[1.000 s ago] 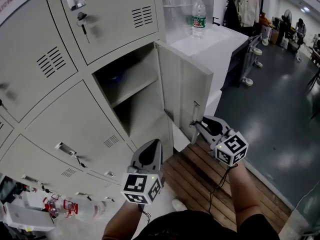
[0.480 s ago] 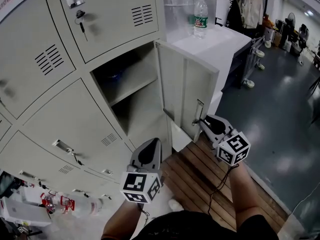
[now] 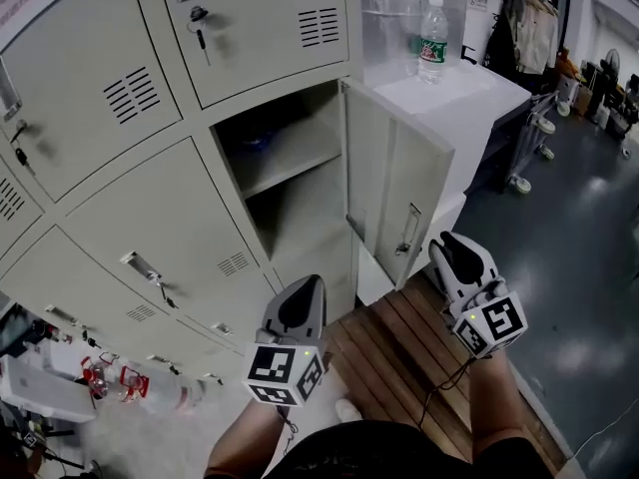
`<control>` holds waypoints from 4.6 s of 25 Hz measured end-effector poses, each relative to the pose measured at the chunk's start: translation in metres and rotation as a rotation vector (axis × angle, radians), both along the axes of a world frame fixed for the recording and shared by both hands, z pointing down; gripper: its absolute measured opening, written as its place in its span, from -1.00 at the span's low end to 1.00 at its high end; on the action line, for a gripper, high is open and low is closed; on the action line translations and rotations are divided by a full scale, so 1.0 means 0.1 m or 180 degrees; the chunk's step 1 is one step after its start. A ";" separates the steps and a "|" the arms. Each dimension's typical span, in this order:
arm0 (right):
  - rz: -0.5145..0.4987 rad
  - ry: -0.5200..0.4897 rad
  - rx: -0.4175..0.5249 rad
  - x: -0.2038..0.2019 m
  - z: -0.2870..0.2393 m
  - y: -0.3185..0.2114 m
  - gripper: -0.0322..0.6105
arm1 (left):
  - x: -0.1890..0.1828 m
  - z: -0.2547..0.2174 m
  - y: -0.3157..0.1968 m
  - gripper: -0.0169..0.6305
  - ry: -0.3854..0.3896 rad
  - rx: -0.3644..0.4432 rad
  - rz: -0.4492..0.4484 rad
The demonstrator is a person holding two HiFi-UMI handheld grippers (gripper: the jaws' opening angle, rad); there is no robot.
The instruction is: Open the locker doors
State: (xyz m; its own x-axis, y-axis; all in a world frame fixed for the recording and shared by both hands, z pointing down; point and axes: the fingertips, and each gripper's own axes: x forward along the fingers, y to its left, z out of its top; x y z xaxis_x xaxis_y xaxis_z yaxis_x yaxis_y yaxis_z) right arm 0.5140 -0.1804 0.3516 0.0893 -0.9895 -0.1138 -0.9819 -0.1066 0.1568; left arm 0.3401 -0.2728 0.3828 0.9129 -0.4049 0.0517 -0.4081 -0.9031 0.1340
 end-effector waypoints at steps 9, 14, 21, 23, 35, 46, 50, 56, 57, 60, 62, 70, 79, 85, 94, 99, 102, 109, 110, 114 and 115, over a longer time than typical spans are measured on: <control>-0.0440 -0.0019 -0.0031 -1.19 -0.22 -0.38 -0.90 | -1.18 -0.20 -0.22 -0.95 0.0034 0.0071 -0.0564; -0.0924 -0.0014 -0.0099 -2.14 -0.22 -0.65 -0.90 | -1.94 -0.28 -0.22 -0.95 0.0034 0.0105 -0.0892; -0.1392 -0.0136 -0.0106 -3.30 -0.24 -0.85 -0.90 | -2.88 -0.37 -0.13 -0.94 -0.0015 0.0172 -0.1258; -0.1475 -0.0192 -0.0136 -3.58 -0.25 -0.87 -0.90 | -3.11 -0.39 -0.09 -0.94 -0.0017 0.0190 -0.1339; -0.1694 -0.0214 -0.0312 -4.78 -0.13 -0.96 -0.90 | -4.21 -0.35 0.08 -0.95 -0.0034 0.0165 -0.1586; -0.1670 -0.0254 -0.0476 -5.21 0.04 -1.13 -0.90 | -4.56 -0.25 0.05 -0.95 0.0012 0.0141 -0.1627; -0.1674 -0.0311 -0.0495 -5.21 0.08 -1.27 -0.90 | -4.54 -0.22 -0.04 -0.95 0.0001 0.0137 -0.1642; -0.1681 -0.0333 -0.0500 -5.12 0.12 -1.54 -0.89 | -4.41 -0.23 -0.24 -0.95 -0.0007 0.0159 -0.1649; -0.1687 -0.0326 -0.0497 -5.10 0.12 -1.60 -0.89 | -4.38 -0.24 -0.29 -0.95 -0.0008 0.0159 -0.1658; -0.1741 -0.0329 -0.0511 -5.05 0.13 -1.79 -0.70 | -4.31 -0.25 -0.43 -0.95 -0.0007 0.0167 -0.1673; -0.1735 -0.0347 -0.0516 -5.00 0.13 -1.94 -0.64 | -4.27 -0.25 -0.54 -0.94 -0.0009 0.0165 -0.1680; -0.1614 -0.0311 -0.0591 -4.88 0.24 -2.53 -0.50 | -4.16 -0.16 -0.97 -0.95 -0.0037 0.0102 -0.1685; -0.1441 -0.0300 -0.0619 -4.76 0.33 -3.10 -0.38 | -4.16 -0.11 -1.37 -0.94 -0.0077 0.0088 -0.1744; -0.1327 -0.0249 -0.0633 -4.76 0.39 -3.37 -0.30 | -4.21 -0.09 -1.52 -0.94 -0.0105 0.0075 -0.1797; -0.0926 -0.0096 -0.0519 -4.74 0.42 -3.54 -0.44 | -4.30 -0.03 -1.64 -0.95 -0.0097 0.0037 -0.1878; -0.0820 -0.0028 -0.0464 -4.76 0.42 -3.54 -0.51 | -4.34 0.00 -1.65 -0.94 -0.0078 0.0005 -0.1904; -0.0799 -0.0043 -0.0493 -4.75 0.43 -3.53 -0.54 | -4.36 0.00 -1.64 -0.95 -0.0072 0.0001 -0.1909; -0.0882 -0.0183 -0.0574 -4.75 0.44 -3.44 -0.59 | -4.41 -0.01 -1.53 -0.94 -0.0072 0.0002 -0.1909; -0.0906 -0.0195 -0.0579 -4.75 0.44 -3.41 -0.59 | -4.41 -0.02 -1.51 -0.95 -0.0074 0.0004 -0.1904; -0.1021 -0.0232 -0.0593 -4.76 0.44 -3.28 -0.59 | -4.41 -0.04 -1.41 -0.95 -0.0078 0.0018 -0.1864; -0.1050 -0.0236 -0.0594 -4.76 0.44 -3.25 -0.59 | -4.40 -0.04 -1.38 -0.95 -0.0077 0.0023 -0.1849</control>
State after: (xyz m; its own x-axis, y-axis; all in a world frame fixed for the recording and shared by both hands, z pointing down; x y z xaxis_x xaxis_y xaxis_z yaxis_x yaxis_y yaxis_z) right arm 0.0377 -0.5051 0.3956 -0.2362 -0.9695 0.0659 -0.9680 0.2407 0.0710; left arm -0.0997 -0.4107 0.3786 0.5395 -0.8395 0.0652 -0.8398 -0.5309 0.1133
